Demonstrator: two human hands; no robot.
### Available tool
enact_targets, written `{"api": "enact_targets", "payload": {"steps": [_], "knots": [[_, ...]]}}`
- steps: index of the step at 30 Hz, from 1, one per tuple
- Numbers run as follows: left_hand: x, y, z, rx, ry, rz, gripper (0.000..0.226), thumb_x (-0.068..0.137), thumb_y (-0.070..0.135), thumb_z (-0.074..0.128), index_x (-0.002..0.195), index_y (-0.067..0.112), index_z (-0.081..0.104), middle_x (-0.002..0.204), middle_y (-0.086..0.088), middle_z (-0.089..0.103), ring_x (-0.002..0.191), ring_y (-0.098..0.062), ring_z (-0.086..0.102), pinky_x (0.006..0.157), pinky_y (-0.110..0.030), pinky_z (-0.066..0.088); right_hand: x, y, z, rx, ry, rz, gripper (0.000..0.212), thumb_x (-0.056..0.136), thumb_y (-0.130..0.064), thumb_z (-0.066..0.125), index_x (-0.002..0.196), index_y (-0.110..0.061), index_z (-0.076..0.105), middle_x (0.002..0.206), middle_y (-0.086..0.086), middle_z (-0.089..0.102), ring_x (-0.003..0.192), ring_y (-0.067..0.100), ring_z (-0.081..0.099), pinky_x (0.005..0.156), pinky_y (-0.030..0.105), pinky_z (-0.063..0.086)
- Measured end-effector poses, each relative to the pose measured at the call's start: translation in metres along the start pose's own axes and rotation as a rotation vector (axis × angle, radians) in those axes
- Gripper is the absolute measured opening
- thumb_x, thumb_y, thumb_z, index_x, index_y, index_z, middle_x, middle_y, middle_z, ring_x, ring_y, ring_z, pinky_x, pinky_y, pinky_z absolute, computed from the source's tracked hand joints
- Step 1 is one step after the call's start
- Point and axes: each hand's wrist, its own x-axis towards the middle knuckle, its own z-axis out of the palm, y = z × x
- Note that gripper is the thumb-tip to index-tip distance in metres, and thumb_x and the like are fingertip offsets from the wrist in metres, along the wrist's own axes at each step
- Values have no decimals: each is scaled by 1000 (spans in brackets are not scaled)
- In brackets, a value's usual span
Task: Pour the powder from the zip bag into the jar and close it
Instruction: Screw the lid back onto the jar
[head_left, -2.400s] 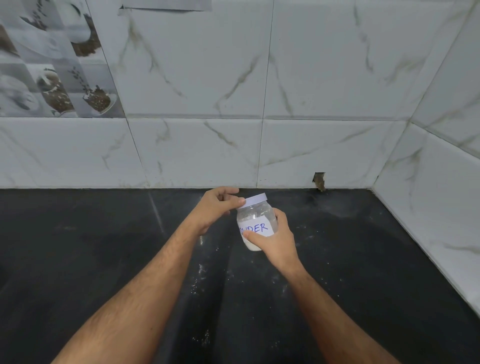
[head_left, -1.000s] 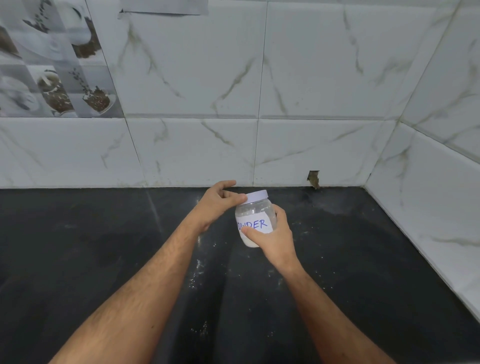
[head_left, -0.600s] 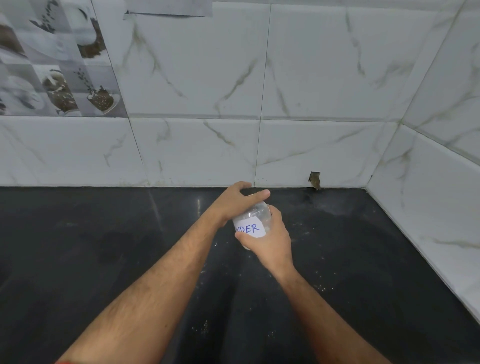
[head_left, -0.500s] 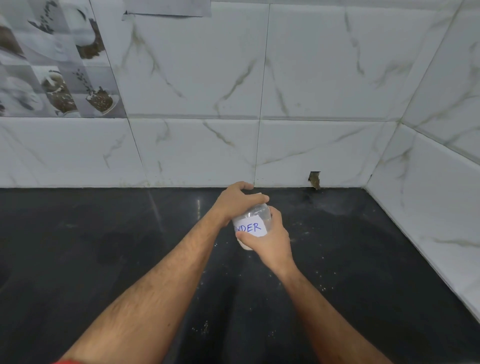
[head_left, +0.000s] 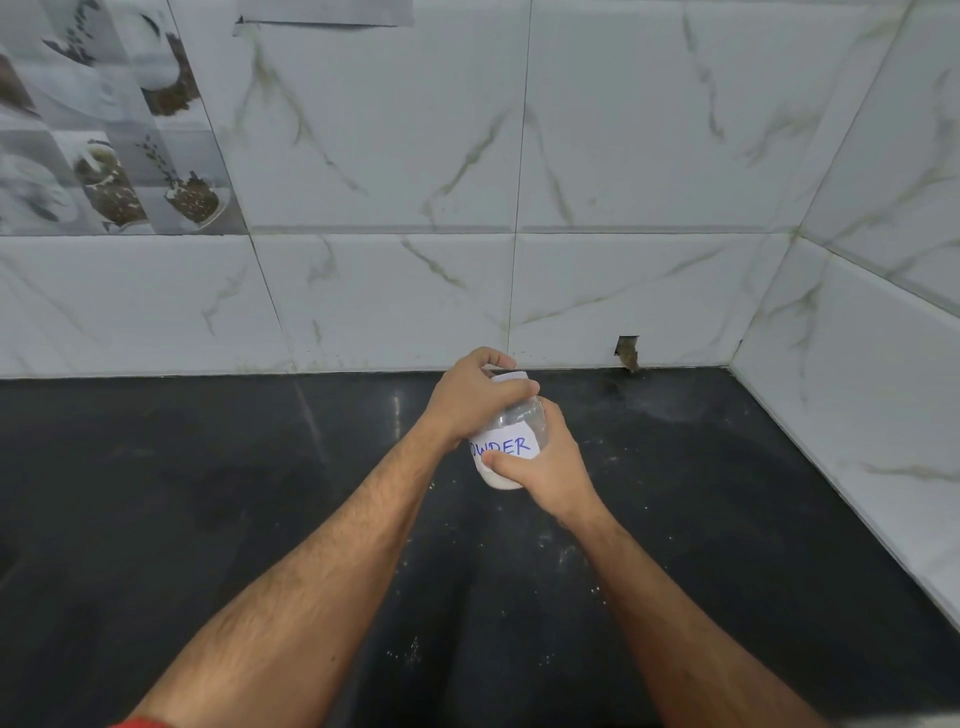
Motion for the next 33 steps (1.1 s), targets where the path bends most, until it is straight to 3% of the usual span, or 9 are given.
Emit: {"api": "enact_targets", "payload": {"steps": [4, 7, 9, 12, 16, 20, 25, 28, 33], "knots": [[1, -10, 3, 53, -12, -39, 58, 71, 54, 76, 117, 28, 53, 100, -3, 69, 84, -18, 73, 81, -40, 60, 6, 15, 3, 36, -65, 20, 81, 66, -26, 90, 132, -32, 42, 111, -14, 63, 100, 6, 66, 76, 18, 54], [2, -16, 1, -108, -73, -82, 71, 84, 66, 61, 137, 22, 44, 117, -2, 64, 105, -14, 66, 97, -36, 52, 10, 26, 2, 45, -98, 37, 83, 67, -26, 90, 133, -29, 41, 117, -11, 61, 106, 13, 65, 80, 19, 56], [5, -25, -1, -250, -101, -139, 66, 91, 70, 43, 136, 22, 43, 128, -2, 62, 116, -16, 60, 107, -38, 43, 11, 33, -2, 90, -98, 74, 84, 69, -22, 89, 135, -27, 37, 122, -7, 59, 109, 15, 63, 82, 22, 57], [3, -49, -2, -370, -113, -237, 60, 97, 66, 33, 123, 19, 58, 119, 0, 71, 115, -20, 64, 109, -45, 43, 14, 42, -11, 272, -87, 153, 91, 64, -27, 89, 135, -21, 34, 126, 2, 58, 113, 20, 64, 90, 33, 58], [-5, -79, 7, -357, -215, -243, 52, 99, 59, 40, 118, 23, 71, 119, 0, 73, 118, -25, 65, 104, -49, 50, 20, 53, -20, 381, -112, 231, 101, 52, -39, 88, 135, -19, 34, 127, 7, 60, 116, 26, 64, 97, 45, 55], [-3, -90, 18, -361, -160, -238, 33, 101, 42, 51, 120, 21, 67, 117, -5, 74, 111, -27, 69, 94, -47, 57, 27, 67, -30, 282, -153, 241, 80, 60, -32, 87, 129, -16, 50, 123, 9, 68, 111, 24, 68, 87, 35, 58], [14, -98, 28, -214, -124, -220, 37, 95, 39, 63, 131, 30, 61, 113, -6, 71, 104, -21, 70, 77, -36, 62, 50, 76, -52, 83, -266, 258, 58, 80, -12, 80, 132, -18, 57, 115, 2, 70, 107, 20, 68, 81, 29, 56], [28, -97, 37, -153, -97, -202, 38, 94, 38, 63, 131, 31, 60, 108, -5, 70, 103, -19, 69, 72, -32, 61, 70, 79, -61, -6, -309, 257, 63, 80, -13, 78, 137, -23, 53, 117, 0, 69, 107, 18, 67, 78, 29, 53], [63, -93, 48, -109, -71, -205, 33, 99, 33, 54, 131, 28, 56, 114, 3, 69, 103, -18, 69, 72, -34, 62, 108, 89, -71, -37, -330, 239, 62, 88, 6, 64, 143, -16, 45, 127, 2, 65, 114, 19, 65, 84, 26, 55]]}}
